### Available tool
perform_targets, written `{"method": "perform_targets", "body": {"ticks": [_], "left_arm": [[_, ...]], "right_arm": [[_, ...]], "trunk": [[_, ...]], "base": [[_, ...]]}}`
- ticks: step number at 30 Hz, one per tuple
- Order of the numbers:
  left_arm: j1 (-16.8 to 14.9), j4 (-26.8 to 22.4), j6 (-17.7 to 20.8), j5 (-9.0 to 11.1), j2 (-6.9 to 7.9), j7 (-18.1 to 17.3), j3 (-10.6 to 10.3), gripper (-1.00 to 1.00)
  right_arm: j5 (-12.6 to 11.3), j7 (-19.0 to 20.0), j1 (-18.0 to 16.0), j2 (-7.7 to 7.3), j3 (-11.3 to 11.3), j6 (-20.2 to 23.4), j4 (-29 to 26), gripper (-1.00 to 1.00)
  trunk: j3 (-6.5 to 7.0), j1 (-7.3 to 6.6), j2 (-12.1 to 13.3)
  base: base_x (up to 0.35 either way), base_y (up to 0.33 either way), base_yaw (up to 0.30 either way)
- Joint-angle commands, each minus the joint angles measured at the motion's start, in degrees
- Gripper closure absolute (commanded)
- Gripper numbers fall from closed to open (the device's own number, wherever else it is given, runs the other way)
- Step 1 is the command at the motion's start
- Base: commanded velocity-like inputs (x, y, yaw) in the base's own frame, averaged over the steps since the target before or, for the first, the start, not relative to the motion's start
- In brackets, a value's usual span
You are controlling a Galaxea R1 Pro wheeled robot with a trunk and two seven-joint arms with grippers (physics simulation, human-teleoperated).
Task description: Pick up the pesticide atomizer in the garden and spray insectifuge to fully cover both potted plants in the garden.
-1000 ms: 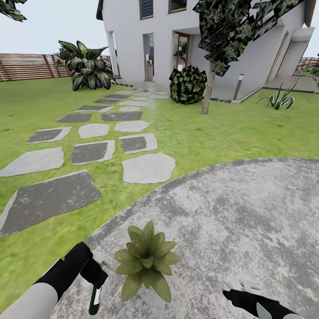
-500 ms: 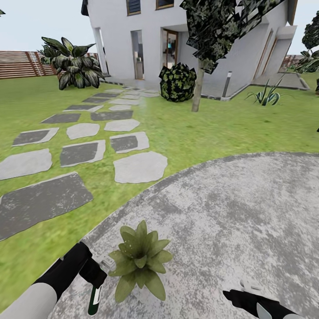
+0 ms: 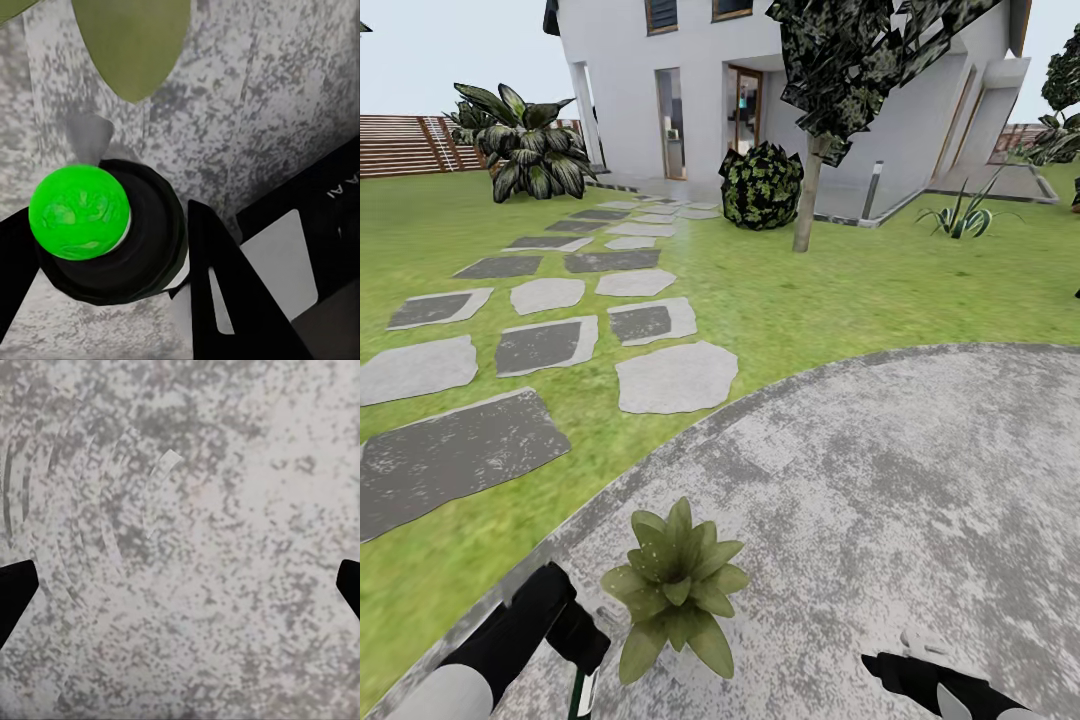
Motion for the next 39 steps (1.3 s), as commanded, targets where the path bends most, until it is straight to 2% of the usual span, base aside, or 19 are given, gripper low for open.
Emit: {"method": "perform_targets", "body": {"ticks": [1, 5, 14, 21, 28, 30, 33, 39], "left_arm": [[0.31, -0.42, 0.07, -0.61, 0.03, -0.56, -0.10, 1.00], [1.34, -0.95, 0.08, -0.66, 0.02, -0.56, 0.00, 1.00], [1.14, -1.26, 0.07, -0.69, 0.02, -0.47, 0.18, 1.00], [1.08, -1.26, -0.01, -0.69, 0.04, -0.47, 0.20, 1.00], [1.08, -1.25, 0.06, -0.79, 0.25, -0.39, 0.20, 1.00], [1.02, -1.25, 0.07, -0.84, 0.77, -0.39, 0.23, 1.00], [0.51, -1.26, 0.08, -0.87, 2.47, -0.38, 0.28, 1.00], [0.38, -1.21, 0.09, -0.87, 4.93, -0.38, 0.33, 1.00]], "right_arm": [[-0.44, 0.29, -0.02, -0.02, -0.14, 0.16, -0.01, -1.00], [-0.38, 0.21, -0.02, -0.03, -0.15, 0.22, -0.01, -1.00], [-0.62, 0.25, -0.02, -0.10, -0.32, 0.25, -0.09, -1.00], [-0.70, 0.35, -0.02, -0.16, -0.37, 0.25, -0.11, -1.00], [-0.75, 0.45, -0.02, -0.35, -0.41, 0.25, -0.18, -1.00], [-0.73, 0.41, -0.02, -0.42, -0.41, 0.25, -0.18, -1.00], [-0.68, 0.36, -0.02, -0.45, -0.41, 0.25, -0.18, -1.00], [-0.57, 0.10, -0.02, -0.40, -0.35, 0.25, -0.18, -1.00]], "trunk": [[-0.05, -0.01, -0.02], [-0.05, -0.01, -0.02], [-0.05, -0.01, -0.02], [-0.05, -0.01, -0.02], [0.05, -0.01, -0.02], [0.10, -0.01, -0.02], [0.12, -0.01, -0.02], [0.13, -0.01, -0.02]], "base": [[0.000, 0.000, 0.000], [0.000, 0.000, 0.000], [0.007, 0.001, 0.000], [0.161, 0.090, -0.004], [0.010, 0.006, -0.174], [0.000, 0.000, -0.168], [0.000, 0.000, -0.050], [0.000, 0.000, -0.004]]}}
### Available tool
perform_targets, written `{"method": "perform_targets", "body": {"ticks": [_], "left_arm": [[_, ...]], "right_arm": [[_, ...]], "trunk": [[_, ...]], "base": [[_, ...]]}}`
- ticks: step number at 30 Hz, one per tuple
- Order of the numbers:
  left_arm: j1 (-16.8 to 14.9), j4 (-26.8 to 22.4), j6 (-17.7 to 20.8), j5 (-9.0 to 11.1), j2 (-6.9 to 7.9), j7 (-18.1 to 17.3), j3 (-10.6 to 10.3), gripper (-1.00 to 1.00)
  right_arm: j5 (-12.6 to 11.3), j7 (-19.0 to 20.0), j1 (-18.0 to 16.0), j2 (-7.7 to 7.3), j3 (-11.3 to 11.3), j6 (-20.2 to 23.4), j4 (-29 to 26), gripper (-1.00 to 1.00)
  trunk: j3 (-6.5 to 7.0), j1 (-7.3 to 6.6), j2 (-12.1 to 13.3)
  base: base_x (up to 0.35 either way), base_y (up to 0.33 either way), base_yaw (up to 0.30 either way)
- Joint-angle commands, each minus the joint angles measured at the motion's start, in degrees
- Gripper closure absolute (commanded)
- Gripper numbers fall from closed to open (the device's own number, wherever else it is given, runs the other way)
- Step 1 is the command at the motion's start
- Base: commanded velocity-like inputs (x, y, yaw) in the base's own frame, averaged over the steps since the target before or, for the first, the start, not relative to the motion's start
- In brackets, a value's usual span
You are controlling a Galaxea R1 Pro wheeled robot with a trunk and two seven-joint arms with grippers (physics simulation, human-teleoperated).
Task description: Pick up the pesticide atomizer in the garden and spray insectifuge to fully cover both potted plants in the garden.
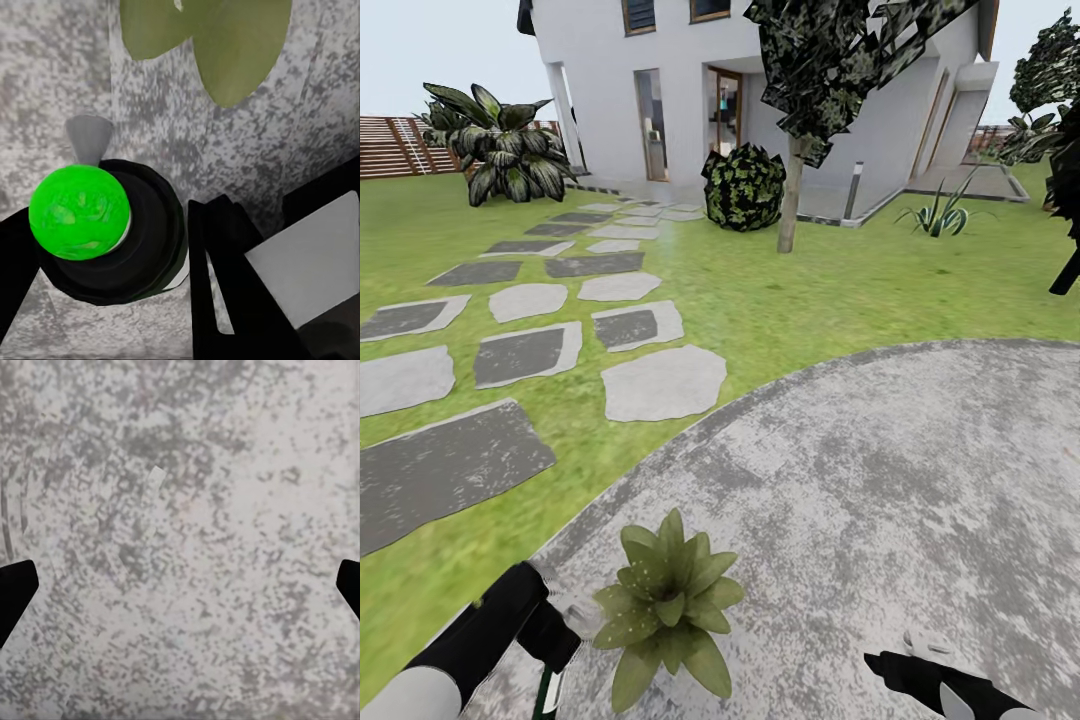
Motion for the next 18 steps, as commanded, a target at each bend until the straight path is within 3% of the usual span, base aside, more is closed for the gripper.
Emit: {"method": "perform_targets", "body": {"ticks": [1, 18], "left_arm": [[-0.03, -0.11, 0.19, -0.40, 0.17, -0.56, -0.13, 1.00], [-0.03, 0.07, 0.01, -0.32, 0.72, -0.56, -0.39, 1.00]], "right_arm": [[-0.38, 0.22, -0.02, 0.00, -0.15, 0.17, -0.01, -1.00], [-0.45, 0.21, -0.02, -0.07, -0.22, 0.17, -0.01, -1.00]], "trunk": [[-0.05, -0.01, -0.02], [-0.05, -0.01, -0.02]], "base": [[0.000, 0.000, 0.000], [-0.026, 0.033, 0.000]]}}
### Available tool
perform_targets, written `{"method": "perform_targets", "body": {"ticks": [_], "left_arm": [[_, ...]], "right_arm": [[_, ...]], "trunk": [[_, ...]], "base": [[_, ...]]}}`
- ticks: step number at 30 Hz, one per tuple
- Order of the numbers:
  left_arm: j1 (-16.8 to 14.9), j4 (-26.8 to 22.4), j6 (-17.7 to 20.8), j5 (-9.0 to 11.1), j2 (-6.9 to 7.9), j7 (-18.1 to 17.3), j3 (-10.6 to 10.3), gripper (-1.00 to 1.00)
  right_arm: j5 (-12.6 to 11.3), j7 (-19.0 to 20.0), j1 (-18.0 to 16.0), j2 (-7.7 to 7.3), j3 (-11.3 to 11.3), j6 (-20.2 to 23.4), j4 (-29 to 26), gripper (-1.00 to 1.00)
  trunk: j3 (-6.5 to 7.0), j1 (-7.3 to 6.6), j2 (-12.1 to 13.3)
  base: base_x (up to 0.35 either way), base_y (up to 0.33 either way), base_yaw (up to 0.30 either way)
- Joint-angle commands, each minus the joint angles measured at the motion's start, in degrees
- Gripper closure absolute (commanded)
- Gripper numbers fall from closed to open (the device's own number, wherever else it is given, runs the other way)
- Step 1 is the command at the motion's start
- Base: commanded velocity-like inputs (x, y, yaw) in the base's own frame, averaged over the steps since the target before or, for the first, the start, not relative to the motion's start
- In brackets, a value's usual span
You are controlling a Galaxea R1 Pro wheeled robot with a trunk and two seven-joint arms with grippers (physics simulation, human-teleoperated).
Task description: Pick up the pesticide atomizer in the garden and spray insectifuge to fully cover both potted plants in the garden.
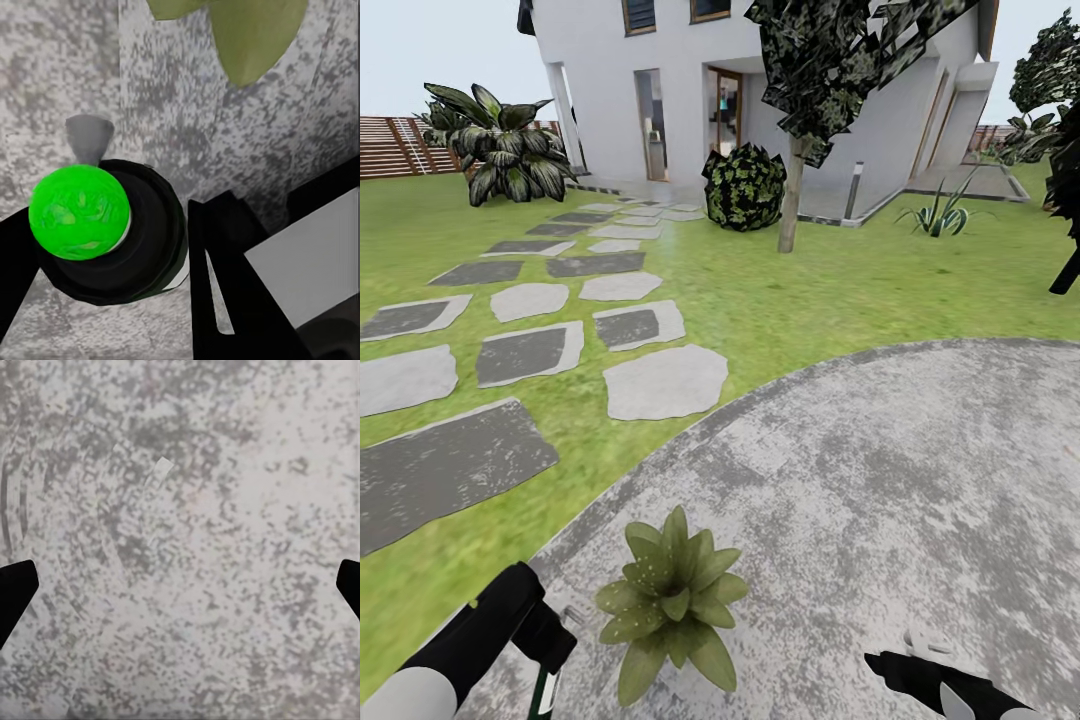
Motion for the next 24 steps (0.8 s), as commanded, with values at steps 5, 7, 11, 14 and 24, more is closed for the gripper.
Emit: {"method": "perform_targets", "body": {"ticks": [5, 7, 11, 14, 24], "left_arm": [[0.04, 0.02, 0.03, -0.49, -0.45, -0.56, -0.23, 1.00], [0.11, 0.05, -0.01, -0.45, -0.53, -0.53, -0.21, 1.00], [0.12, -0.01, -0.13, -0.31, -1.24, -0.40, -0.12, 1.00], [0.07, -0.09, -0.14, -0.29, -2.41, -0.44, -0.08, 1.00], [0.12, -0.10, 0.18, -0.46, -2.45, -0.56, 0.48, 1.00]], "right_arm": [[-0.47, 0.29, -0.02, -0.03, -0.16, 0.17, -0.06, -1.00], [-0.51, 0.38, -0.02, -0.07, -0.16, 0.14, -0.09, -1.00], [-0.56, 0.64, -0.02, -0.10, -0.16, 0.10, -0.10, -1.00], [-0.58, 0.60, -0.02, -0.10, -0.16, 0.08, -0.10, -1.00], [-0.22, 0.03, -0.02, 0.33, 0.10, 0.16, 0.29, -1.00]], "trunk": [[-0.05, -0.01, -0.02], [-0.05, -0.01, -0.02], [-0.05, -0.01, -0.02], [-0.05, -0.01, -0.02], [-0.05, -0.01, -0.02]], "base": [[0.000, -0.177, 0.000], [0.000, -0.059, 0.000], [0.000, -0.013, 0.000], [0.000, -0.001, 0.000], [-0.010, -0.011, 0.000]]}}
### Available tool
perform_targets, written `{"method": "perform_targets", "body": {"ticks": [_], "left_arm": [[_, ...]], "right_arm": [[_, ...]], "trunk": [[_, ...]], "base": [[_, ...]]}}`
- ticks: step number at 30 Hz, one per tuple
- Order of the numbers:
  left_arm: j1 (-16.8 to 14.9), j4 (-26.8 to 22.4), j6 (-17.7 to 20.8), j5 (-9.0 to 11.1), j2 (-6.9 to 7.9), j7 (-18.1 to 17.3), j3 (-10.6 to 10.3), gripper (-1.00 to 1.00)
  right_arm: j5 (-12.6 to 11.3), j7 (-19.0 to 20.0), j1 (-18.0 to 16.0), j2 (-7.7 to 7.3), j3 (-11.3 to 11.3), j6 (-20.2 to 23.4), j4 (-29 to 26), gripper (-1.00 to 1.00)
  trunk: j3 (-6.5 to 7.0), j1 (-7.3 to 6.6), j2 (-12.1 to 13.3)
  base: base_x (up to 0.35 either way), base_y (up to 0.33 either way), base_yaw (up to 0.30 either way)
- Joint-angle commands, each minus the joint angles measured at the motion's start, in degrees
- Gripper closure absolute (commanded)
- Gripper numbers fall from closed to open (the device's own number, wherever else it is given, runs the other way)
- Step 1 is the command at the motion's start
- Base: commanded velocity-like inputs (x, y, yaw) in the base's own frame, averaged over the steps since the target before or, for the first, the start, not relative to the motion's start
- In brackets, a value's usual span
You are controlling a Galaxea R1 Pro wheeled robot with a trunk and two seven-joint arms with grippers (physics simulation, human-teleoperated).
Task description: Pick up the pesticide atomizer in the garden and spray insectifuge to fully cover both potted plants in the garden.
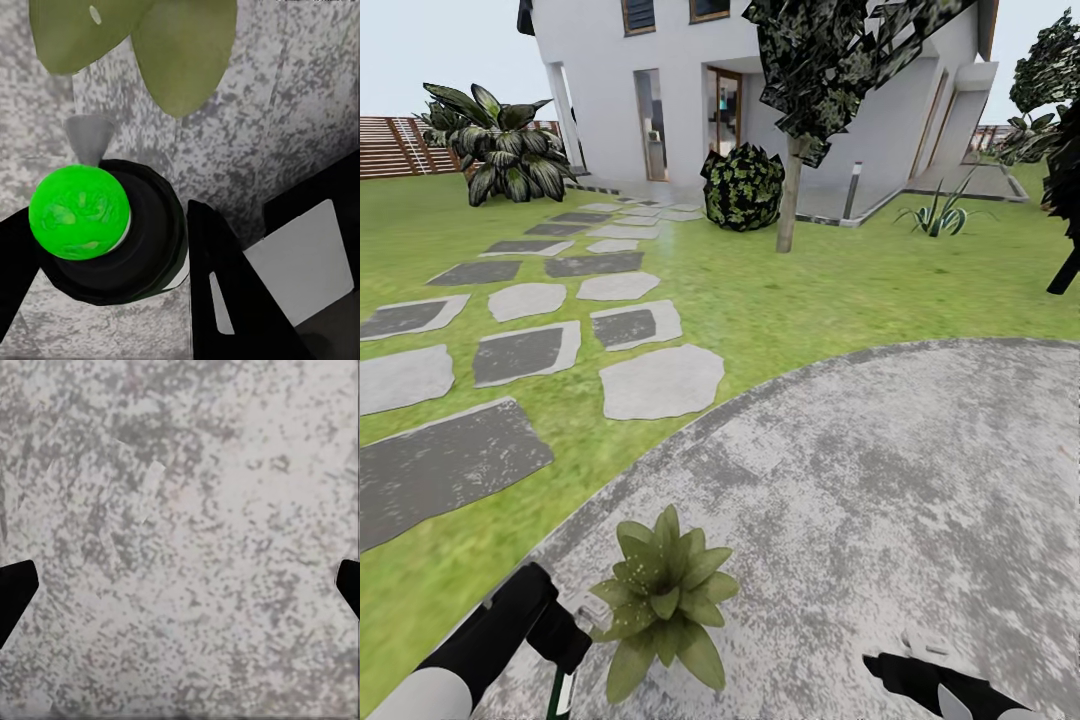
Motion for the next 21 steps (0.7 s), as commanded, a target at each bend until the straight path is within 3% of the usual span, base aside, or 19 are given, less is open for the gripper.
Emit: {"method": "perform_targets", "body": {"ticks": [1, 4, 15, 21], "left_arm": [[-0.03, -0.10, 0.17, -0.56, 0.05, -0.56, 0.37, 1.00], [-0.06, -0.11, 0.23, -0.56, 0.04, -0.59, 1.86, 1.00], [0.00, 0.22, 0.24, -0.46, -0.16, -0.65, 3.32, 1.00], [0.32, 0.40, 0.24, -0.47, -0.18, -0.65, 3.38, 1.00]], "right_arm": [[-0.43, 0.25, -0.02, -0.01, -0.14, 0.17, 0.01, -1.00], [-0.43, 0.22, -0.02, -0.01, -0.14, 0.24, 0.03, -1.00], [-0.42, 0.47, -0.02, -0.08, -0.08, 0.96, 0.01, -1.00], [-0.42, 0.37, -0.02, 0.14, -0.05, 1.03, 0.04, -1.00]], "trunk": [[-0.05, -0.02, -0.02], [-0.05, -0.02, -0.02], [-0.05, -0.02, -0.02], [-0.07, -0.02, -0.02]], "base": [[-0.115, -0.112, 0.000], [-0.056, -0.054, 0.000], [-0.004, -0.005, 0.000], [-0.036, -0.238, 0.095]]}}
